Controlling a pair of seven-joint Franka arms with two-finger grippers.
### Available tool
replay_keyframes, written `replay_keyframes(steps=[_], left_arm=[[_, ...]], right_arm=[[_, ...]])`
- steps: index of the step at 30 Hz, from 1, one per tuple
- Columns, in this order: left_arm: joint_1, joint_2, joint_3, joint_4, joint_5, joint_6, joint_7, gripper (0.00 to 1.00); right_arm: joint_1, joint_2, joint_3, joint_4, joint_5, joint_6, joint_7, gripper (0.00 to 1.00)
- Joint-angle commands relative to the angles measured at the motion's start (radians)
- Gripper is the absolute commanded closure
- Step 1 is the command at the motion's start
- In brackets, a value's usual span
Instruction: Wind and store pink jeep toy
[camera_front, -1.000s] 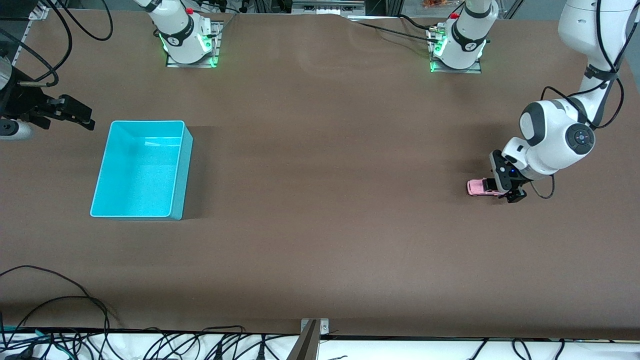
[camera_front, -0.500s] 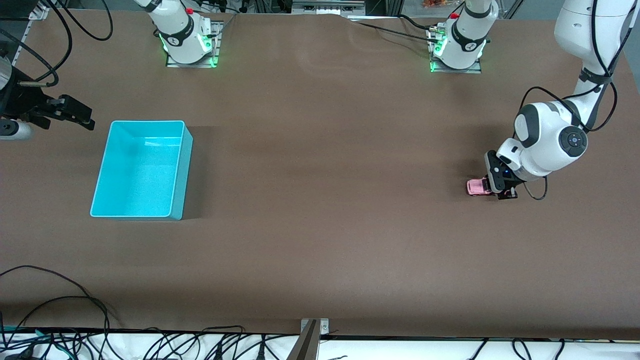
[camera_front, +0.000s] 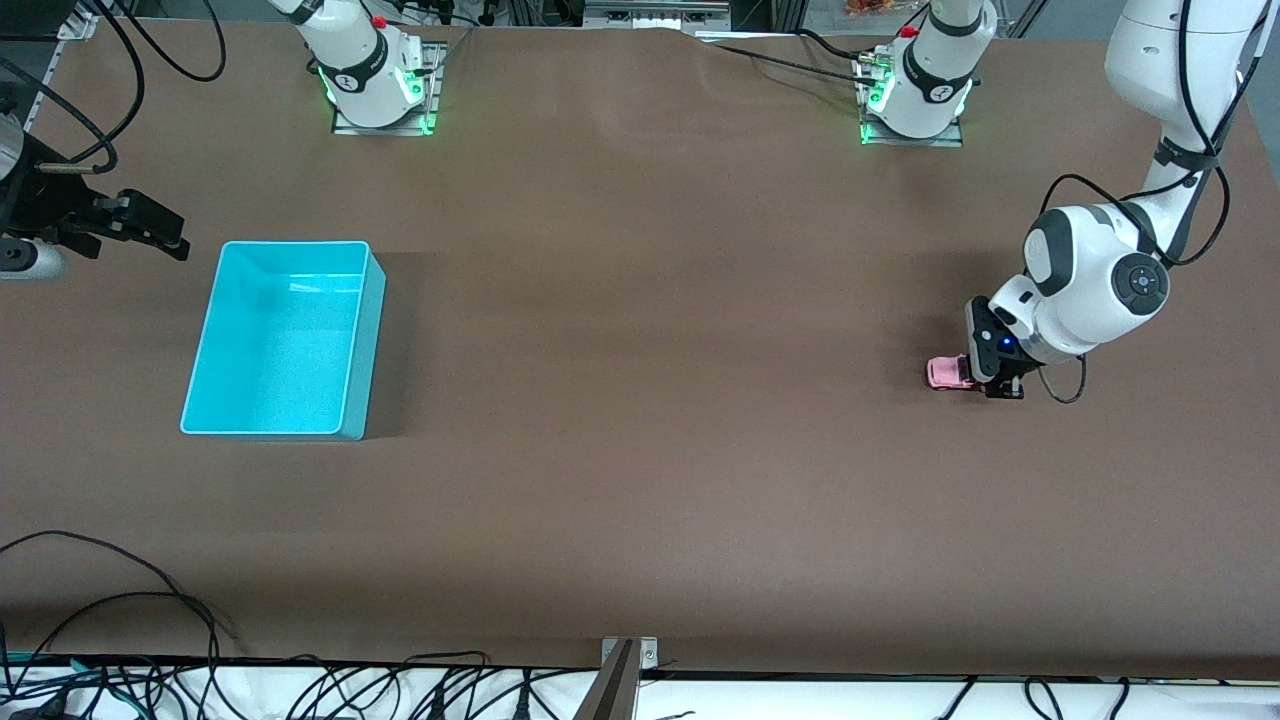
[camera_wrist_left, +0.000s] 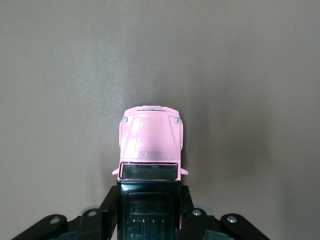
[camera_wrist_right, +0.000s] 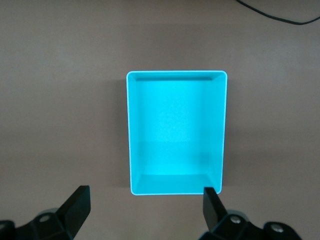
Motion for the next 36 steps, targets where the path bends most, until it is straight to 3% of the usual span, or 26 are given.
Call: replay_keyframes(steps=[1, 18, 29, 36], left_arm=[[0.002, 0.013, -0.007, 0.025, -0.036, 0.004, 0.071, 0.92], [0.031, 0.059, -0.008, 0.04, -0.039, 0.004, 0.071, 0.92], [0.179, 0.101, -0.008, 0.053, -0.027, 0.001, 0.117, 0.92], [0.26, 0.176, -0.008, 0.126, -0.025, -0.004, 0.18, 0.92]], right_arm=[[-0.008, 0.01, 0.007, 0.023, -0.004, -0.005, 0.007, 0.0], [-0.008, 0.01, 0.007, 0.024, -0.004, -0.005, 0.007, 0.0], [-0.008, 0.01, 0.007, 0.023, -0.004, -0.005, 0.007, 0.0], [-0.008, 0.01, 0.007, 0.023, -0.004, -0.005, 0.007, 0.0]])
